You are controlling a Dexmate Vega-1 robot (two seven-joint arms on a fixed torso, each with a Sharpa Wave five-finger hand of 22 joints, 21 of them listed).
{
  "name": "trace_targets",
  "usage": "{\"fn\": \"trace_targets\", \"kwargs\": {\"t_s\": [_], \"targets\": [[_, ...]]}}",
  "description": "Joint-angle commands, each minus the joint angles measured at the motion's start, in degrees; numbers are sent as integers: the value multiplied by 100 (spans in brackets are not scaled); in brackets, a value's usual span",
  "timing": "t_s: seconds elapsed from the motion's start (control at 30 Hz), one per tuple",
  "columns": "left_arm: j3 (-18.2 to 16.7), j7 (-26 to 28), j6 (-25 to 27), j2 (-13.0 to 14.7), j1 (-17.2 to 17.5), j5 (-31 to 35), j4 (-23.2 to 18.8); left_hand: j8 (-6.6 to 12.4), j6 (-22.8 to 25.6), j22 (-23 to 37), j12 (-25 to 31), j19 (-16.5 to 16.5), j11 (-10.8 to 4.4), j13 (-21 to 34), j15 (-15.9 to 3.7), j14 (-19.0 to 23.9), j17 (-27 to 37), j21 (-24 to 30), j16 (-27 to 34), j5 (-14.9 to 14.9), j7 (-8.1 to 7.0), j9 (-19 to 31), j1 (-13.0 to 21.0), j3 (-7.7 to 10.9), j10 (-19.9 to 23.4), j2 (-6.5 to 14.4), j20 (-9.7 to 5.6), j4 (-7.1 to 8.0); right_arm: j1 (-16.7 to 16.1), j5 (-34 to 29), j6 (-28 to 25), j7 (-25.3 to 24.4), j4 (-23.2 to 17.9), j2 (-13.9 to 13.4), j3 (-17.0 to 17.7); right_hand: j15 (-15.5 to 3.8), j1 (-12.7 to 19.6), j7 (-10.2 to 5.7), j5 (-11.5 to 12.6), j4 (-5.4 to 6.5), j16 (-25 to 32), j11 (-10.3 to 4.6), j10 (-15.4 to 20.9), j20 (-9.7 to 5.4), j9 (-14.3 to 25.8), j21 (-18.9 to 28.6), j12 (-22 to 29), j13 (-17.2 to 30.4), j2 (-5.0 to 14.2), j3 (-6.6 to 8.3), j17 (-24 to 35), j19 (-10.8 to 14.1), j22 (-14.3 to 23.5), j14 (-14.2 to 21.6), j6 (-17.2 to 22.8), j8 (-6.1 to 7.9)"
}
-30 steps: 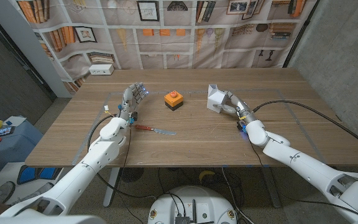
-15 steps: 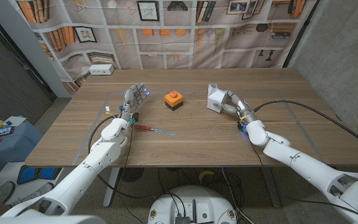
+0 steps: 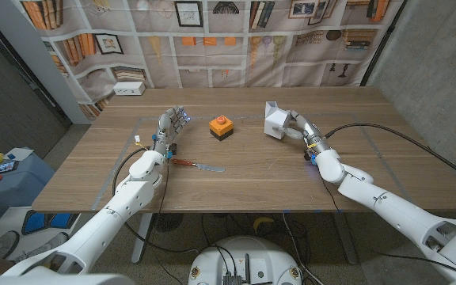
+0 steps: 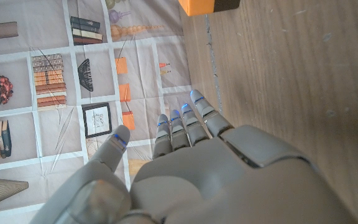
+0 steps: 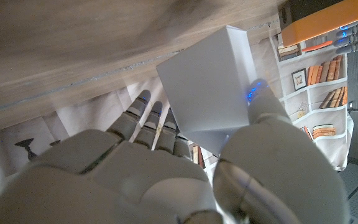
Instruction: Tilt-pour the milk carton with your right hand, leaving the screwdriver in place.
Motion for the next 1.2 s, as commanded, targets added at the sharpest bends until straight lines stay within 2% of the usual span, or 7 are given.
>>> {"fn": "trace_targets", "kwargs": {"t_s": [0.03,0.83,1.2], "targets": [[-4,-18,1,15,6,-5,-11,17,71,20,-31,58,9,30,0,33,23,-21,-21,23,7,17,-34,-2,50,348,17,42,-149,-19,-226,121,-550,-274,224,-1,6,-20,-16,5,34,-2,76,18,-9,45,18,16,109,-29,12,28,30,71,13,41],[-1,-64,10,1,-89,-13,91,7,95,21,-42,68,43,31,6,38,21,-70,-33,25,12,19,-30,8,59,349,59,60,-376,-41,-1175,974,-1745,-1059,615,-7,-19,-31,-33,19,70,-10,187,21,-65,40,-5,35,193,-58,20,123,30,134,33,39],[-6,-16,37,41,-51,15,22,1,95,22,-48,81,41,32,6,31,21,-87,-40,26,-4,20,-27,15,56,353,76,66,-416,-100,-1807,1590,-2399,-1552,763,-8,-35,-35,-38,21,76,-32,232,7,-88,35,-15,44,208,-78,20,155,29,142,7,23]]}}
